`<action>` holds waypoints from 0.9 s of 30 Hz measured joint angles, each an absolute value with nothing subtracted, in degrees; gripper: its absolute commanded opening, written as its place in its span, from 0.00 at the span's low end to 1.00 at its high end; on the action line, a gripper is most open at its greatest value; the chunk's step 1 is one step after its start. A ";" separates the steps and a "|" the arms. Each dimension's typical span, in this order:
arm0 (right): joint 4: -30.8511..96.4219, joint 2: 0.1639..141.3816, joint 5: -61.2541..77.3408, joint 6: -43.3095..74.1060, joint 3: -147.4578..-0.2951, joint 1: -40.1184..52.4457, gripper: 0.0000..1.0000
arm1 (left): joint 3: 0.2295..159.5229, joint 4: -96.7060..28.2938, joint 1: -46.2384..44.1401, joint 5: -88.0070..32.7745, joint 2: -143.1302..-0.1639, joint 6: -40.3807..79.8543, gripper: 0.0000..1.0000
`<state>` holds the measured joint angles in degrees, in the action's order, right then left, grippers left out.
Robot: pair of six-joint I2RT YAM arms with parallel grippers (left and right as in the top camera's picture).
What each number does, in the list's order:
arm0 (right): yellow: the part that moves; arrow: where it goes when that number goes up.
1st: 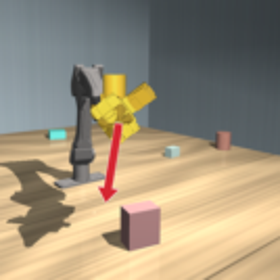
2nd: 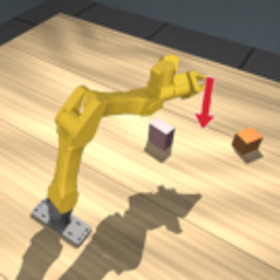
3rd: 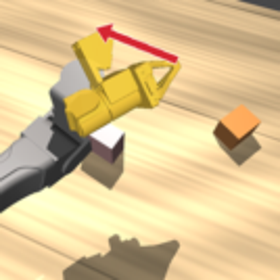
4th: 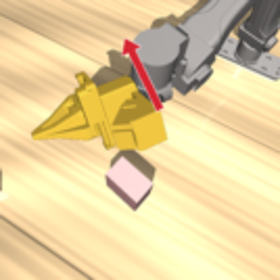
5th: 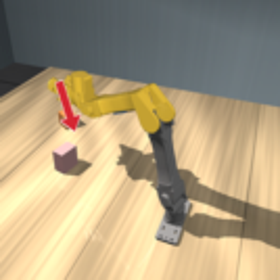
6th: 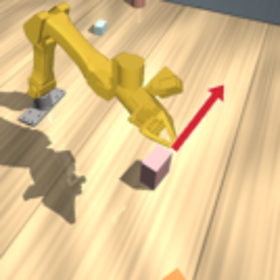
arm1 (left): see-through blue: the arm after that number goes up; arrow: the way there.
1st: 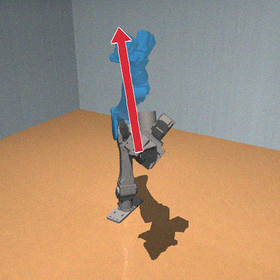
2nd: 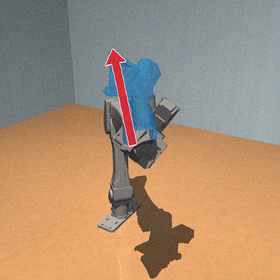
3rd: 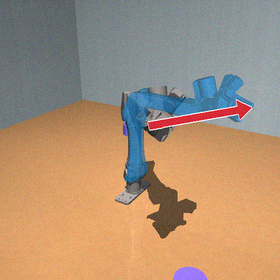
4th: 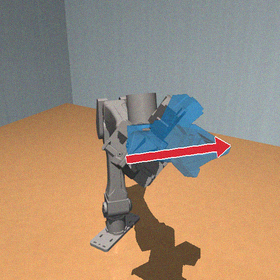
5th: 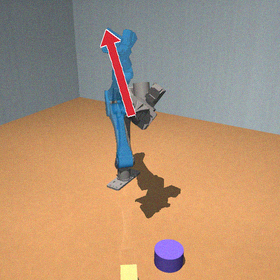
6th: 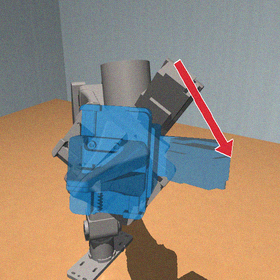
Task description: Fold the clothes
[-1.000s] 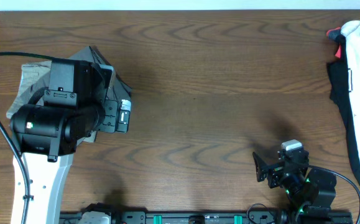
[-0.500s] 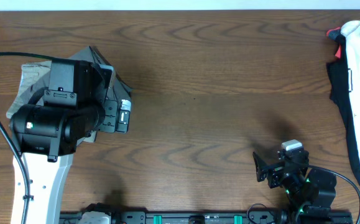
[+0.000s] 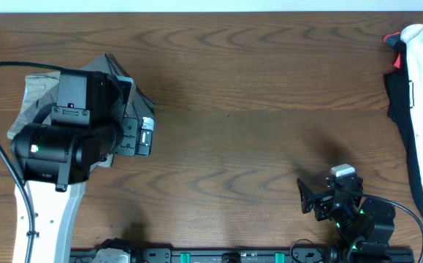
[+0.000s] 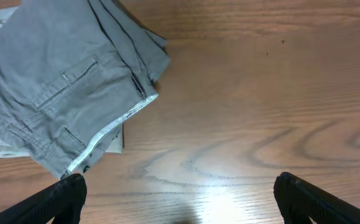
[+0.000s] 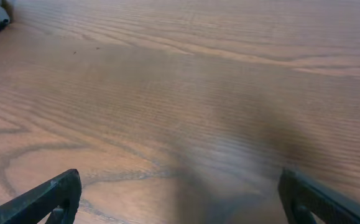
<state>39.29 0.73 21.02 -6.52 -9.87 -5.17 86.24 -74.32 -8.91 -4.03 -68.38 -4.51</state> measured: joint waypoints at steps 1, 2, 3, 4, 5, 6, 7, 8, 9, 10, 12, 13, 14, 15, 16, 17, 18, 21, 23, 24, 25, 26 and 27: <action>39.29 0.73 21.04 -6.50 -9.89 -5.17 0.99 | 85.60 -74.17 -8.91 -3.86 -67.40 -4.51 0.98; 39.29 0.73 21.02 -6.50 -9.87 -5.17 0.99 | 84.62 -73.54 -8.86 -3.62 -65.91 -4.54 0.98; 39.29 0.71 21.04 -6.52 -9.87 -5.17 0.99 | 83.37 -72.38 -8.75 -3.31 -63.92 -4.54 0.98; 39.27 0.71 21.02 -6.52 -9.87 -5.17 0.99 | 82.15 -70.26 -8.62 -2.98 -62.06 -4.56 0.98; 39.29 0.71 21.04 -6.52 -9.87 -5.17 0.99 | 80.29 -66.92 -8.34 -2.85 -59.51 -4.82 0.98; 39.29 0.71 21.04 -6.52 -9.87 -5.17 0.99 | 78.26 -63.09 -8.05 -2.66 -56.86 -4.97 0.98; 39.29 0.69 21.04 -6.50 -9.87 -5.17 0.99 | 75.46 -58.52 -7.66 -2.55 -53.63 -5.19 0.98; 39.27 0.69 21.04 -6.50 -9.85 -5.17 0.99 | 72.60 -54.63 -7.35 -2.52 -50.57 -5.37 0.98; 39.27 0.69 21.02 -6.52 -9.85 -5.17 0.99 | 69.73 -51.31 -7.07 -2.50 -47.77 -5.48 0.98; 39.27 0.69 21.02 -6.52 -9.85 -5.17 0.99 | 67.07 -48.93 -6.87 -2.52 -45.23 -5.65 0.98; 39.24 0.69 21.02 -6.52 -9.82 -5.17 0.99 | 60.29 -43.64 -6.72 -2.57 -39.07 -5.93 0.98; 39.24 0.69 21.04 -6.52 -9.82 -5.17 0.99 | 57.71 -42.57 -6.66 -2.59 -36.86 -6.02 0.98; 39.20 0.69 21.02 -6.52 -9.82 -5.17 0.99 | 54.43 -40.18 -6.46 -2.63 -34.13 -6.04 0.98; 39.22 0.69 21.04 -6.52 -9.82 -5.17 0.99 | 51.27 -38.83 -6.20 -2.63 -31.46 -6.04 0.98; 39.20 0.69 21.02 -6.52 -9.82 -5.17 0.99 | 48.77 -37.54 -5.89 -2.72 -29.43 -6.04 0.98; 39.18 0.69 21.02 -6.52 -9.82 -5.17 0.99 | 45.84 -36.01 -5.41 -2.94 -27.05 -6.04 0.98; 39.18 0.69 21.04 -6.52 -9.82 -5.17 0.99 | 43.20 -34.52 -4.89 -3.09 -24.84 -6.07 0.98; 39.20 0.69 21.04 -6.52 -9.82 -5.17 0.99 | 36.03 -29.19 -3.27 -3.95 -18.98 -6.07 0.98; 39.18 0.69 21.04 -6.52 -9.82 -5.17 0.99 | 31.59 -22.74 -2.63 -4.36 -15.90 -6.07 0.98; 39.20 0.67 21.02 -6.52 -9.82 -5.17 0.99 | 29.43 -18.68 -2.46 -4.40 -14.59 -6.09 0.98; 39.18 0.69 21.04 -6.52 -9.82 -5.17 0.99 | 27.33 -14.83 -2.33 -4.54 -13.26 -6.24 0.98; 39.20 0.69 21.04 -6.52 -9.82 -5.17 0.99 | 25.12 -10.92 -2.31 -4.56 -12.08 -6.26 0.98; 39.18 0.69 21.04 -6.52 -9.82 -5.17 0.99 | 22.87 -7.14 -2.28 -4.60 -11.05 -6.28 0.98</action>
